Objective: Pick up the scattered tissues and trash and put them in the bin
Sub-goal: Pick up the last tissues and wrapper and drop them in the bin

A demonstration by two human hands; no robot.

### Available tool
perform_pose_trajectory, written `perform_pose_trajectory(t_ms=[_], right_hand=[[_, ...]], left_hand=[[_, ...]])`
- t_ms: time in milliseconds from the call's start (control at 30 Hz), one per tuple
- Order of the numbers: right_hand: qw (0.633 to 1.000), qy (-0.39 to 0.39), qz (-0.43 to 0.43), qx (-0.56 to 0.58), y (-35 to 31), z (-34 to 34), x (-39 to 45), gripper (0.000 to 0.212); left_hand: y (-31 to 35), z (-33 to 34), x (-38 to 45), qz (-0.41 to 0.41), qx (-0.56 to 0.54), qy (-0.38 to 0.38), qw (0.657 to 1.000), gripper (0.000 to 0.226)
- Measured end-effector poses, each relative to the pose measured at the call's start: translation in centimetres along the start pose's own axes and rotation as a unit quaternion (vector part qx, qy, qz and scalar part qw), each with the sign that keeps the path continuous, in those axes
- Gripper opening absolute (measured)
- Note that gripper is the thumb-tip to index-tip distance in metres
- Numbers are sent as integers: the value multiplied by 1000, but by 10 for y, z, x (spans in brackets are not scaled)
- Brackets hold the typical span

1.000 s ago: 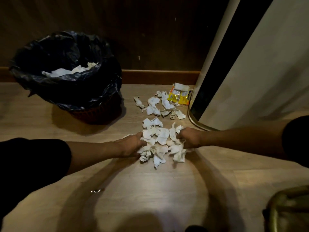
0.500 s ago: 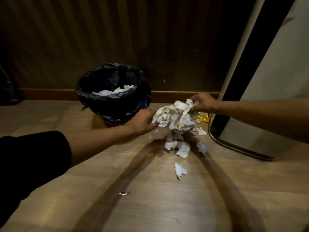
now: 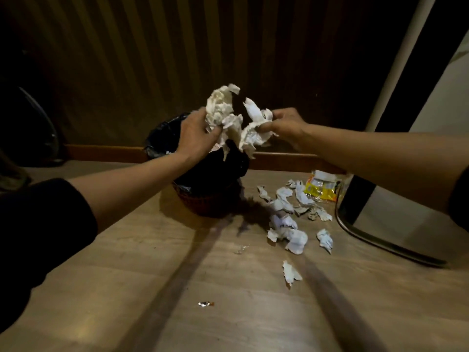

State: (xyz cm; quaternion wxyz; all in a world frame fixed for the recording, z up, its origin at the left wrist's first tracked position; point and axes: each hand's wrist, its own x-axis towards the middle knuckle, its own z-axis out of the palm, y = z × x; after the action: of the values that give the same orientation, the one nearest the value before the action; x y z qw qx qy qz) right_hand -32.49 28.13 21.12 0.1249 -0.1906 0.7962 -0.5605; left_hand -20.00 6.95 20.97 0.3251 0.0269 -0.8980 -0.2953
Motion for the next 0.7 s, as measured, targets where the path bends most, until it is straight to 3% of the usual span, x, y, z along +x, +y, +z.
perform_pose_trajectory(t_ms=[167,267,367,467,567,700], right_hand=[[999,18,1,33,-33,42,19,41],[999,34,20,34,-47,67,32,41],[996,64,54,25,-57,87,48,57],[995,55,74,50,-67,101,60,68],[995,-4,80,51,-83,114,55,58],[993,-22,106,49,-80,122,54,46]], left_hand=[[-32,-14,20,-78,70,47,993,33],[-45,-18,22,-158,72,44,984,45],[-51,-20,21,-262,29,14,964,60],[-51,-22,20,-264,26,-42,963,58],[-52,-28,23,-243,27,-82,966,58],[-63,-37,22,-245,36,-52,967,67]])
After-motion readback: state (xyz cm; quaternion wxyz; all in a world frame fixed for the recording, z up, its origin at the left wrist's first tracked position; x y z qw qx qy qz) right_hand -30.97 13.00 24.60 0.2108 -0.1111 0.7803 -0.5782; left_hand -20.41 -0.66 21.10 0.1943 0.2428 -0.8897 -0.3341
